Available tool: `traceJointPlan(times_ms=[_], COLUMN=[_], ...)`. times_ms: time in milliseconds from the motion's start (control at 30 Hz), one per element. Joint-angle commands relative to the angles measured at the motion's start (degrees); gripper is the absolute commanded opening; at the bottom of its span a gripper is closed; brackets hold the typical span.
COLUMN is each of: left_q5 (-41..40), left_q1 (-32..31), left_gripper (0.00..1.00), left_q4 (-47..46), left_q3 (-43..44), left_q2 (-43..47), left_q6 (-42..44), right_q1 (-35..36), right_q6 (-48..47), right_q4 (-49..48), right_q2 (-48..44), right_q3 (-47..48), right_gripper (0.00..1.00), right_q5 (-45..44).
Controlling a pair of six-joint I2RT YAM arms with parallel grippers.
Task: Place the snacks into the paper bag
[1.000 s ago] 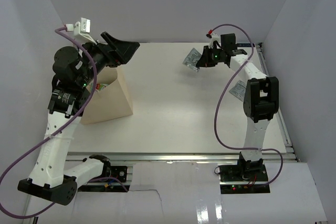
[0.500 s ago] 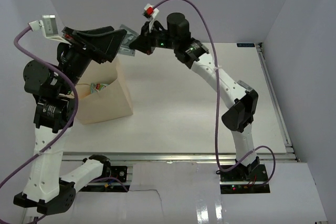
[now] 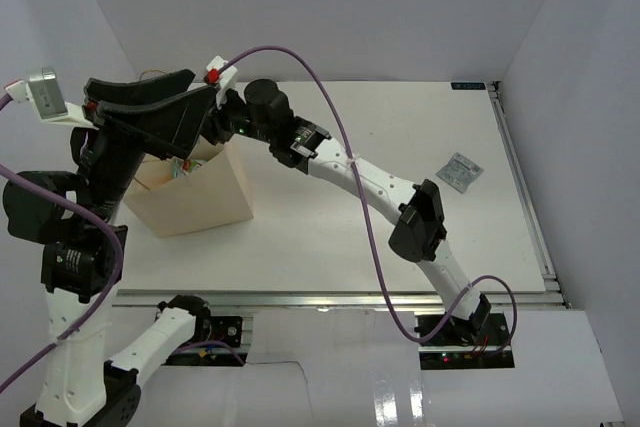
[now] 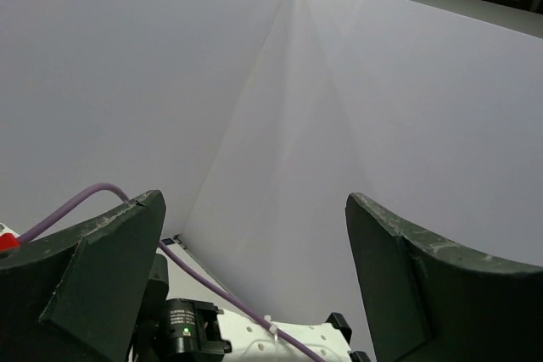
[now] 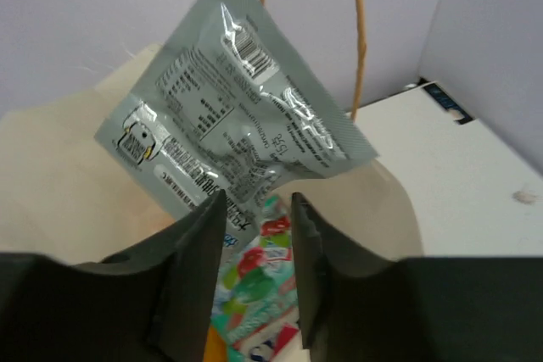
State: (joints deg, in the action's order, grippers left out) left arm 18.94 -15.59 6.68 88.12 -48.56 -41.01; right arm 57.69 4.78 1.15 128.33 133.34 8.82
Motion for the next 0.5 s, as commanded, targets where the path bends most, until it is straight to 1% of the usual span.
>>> traceJointPlan(times_ms=[0,33,67,167,233,267,300,333,367,400,433,467], left_q5=[0.22,0.57,0.75,1.80,3.11,3.73,4.43,5.14,6.80,7.60,8.56,10.40], left_q1=[0.21,0.21,0.21,0.21,0.21,0.21,0.21,0.21,0.21,0.21,0.21,0.21], left_gripper=[0.98,0.98,0.98,0.98,0.98,0.98,0.98,0.98,0.98,0.98,0.98,0.98], left_q4=[2.02,2.02,2.11,1.59,0.71,0.27,-0.17,-0.35,-0.70,-1.40,-1.93,-2.37], left_q3=[-1.45,-2.15,-2.51,-3.91,-4.62,-5.23,-5.50,-5.76,-6.46,-6.99,-7.69,-9.09], left_q2=[1.00,1.18,1.36,1.18,0.75,0.48,-0.30,-0.83,-1.27,-2.06,-2.50,-2.86], left_q6=[-0.73,-0.82,-1.00,-1.09,-1.44,-1.61,-1.61,-1.79,-1.88,-2.14,-2.75,-2.93], right_q1=[-0.21,-0.21,-0.21,-0.38,-1.26,-1.79,-3.62,-4.86,-6.26,-7.75,-11.68,-14.07], right_q6=[-3.54,-4.50,-5.82,-9.16,-10.05,-11.09,-11.63,-12.15,-12.68,-13.64,-13.65,-13.74], right_q4=[-5.72,-5.37,-5.19,-5.10,-4.66,-4.23,-3.61,-1.87,-1.24,0.77,2.18,3.15], right_q2=[-1.94,-2.47,-4.13,-7.91,-10.20,-12.73,-14.24,-15.73,-19.05,-21.00,-22.93,-26.87], right_q3=[0.96,-0.26,-0.79,-3.08,-4.48,-5.97,-7.03,-8.17,-9.49,-13.15,-15.71,-18.52], right_gripper=[0.47,0.63,0.68,0.76,0.77,0.77,0.78,0.81,0.83,0.86,0.90,0.91], right_q5=[-5.04,-4.00,-3.46,-1.79,-0.13,0.93,2.59,6.43,8.47,10.58,14.17,15.69])
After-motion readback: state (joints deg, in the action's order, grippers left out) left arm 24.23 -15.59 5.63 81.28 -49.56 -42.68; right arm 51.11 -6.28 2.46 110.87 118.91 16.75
